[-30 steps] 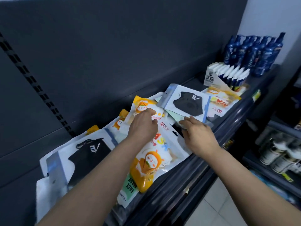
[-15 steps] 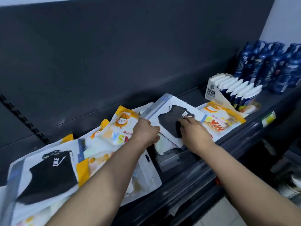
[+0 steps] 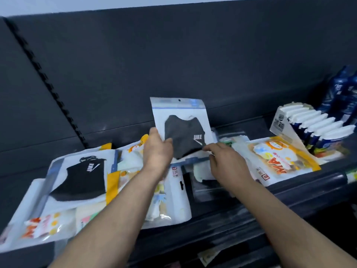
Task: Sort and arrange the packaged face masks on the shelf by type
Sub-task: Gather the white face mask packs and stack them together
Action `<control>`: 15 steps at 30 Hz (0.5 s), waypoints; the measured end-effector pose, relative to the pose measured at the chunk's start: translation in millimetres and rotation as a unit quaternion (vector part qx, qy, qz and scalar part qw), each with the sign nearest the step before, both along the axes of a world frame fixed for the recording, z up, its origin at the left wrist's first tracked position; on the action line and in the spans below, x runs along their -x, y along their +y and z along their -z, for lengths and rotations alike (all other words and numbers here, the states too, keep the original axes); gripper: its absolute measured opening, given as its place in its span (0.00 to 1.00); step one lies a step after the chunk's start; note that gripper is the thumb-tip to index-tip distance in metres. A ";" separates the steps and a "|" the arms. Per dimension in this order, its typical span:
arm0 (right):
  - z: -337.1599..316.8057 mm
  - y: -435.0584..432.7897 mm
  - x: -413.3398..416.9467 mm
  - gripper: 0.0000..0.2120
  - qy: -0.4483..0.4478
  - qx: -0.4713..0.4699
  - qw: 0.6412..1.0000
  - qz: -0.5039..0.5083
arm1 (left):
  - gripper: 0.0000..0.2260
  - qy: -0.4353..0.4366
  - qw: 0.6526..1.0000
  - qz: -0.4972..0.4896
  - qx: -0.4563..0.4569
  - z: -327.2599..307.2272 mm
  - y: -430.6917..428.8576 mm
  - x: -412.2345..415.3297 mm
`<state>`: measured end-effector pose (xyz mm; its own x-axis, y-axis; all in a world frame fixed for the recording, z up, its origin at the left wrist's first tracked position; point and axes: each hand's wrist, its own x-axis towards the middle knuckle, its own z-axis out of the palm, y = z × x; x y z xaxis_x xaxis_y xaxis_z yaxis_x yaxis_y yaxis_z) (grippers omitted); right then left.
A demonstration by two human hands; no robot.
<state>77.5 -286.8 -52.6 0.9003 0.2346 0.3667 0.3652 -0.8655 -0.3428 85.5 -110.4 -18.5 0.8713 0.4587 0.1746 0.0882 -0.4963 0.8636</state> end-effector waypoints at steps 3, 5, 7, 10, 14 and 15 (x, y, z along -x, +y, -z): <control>-3.1 36.9 6.1 0.15 0.019 0.000 0.998 -0.064 | 0.05 -0.034 0.998 -0.058 0.003 -4.0 55.6 25.7; -5.9 67.7 11.3 0.15 0.030 -0.003 0.994 -0.101 | 0.04 -0.050 0.994 -0.094 0.013 -5.9 91.5 49.4; -9.6 104.8 16.2 0.15 0.028 -0.002 0.989 -0.142 | 0.04 -0.065 0.988 -0.142 0.008 -8.0 130.8 74.8; -6.2 162.3 22.0 0.14 0.041 -0.002 0.978 -0.207 | 0.03 -0.070 0.974 -0.214 0.017 -12.7 186.4 109.5; 3.6 232.9 30.0 0.19 0.077 0.035 0.973 -0.215 | 0.03 -0.066 0.962 -0.263 0.027 -17.0 247.7 150.6; 4.6 242.7 30.4 0.22 0.091 0.054 0.972 -0.211 | 0.03 -0.058 0.962 -0.267 0.025 -16.1 258.0 156.6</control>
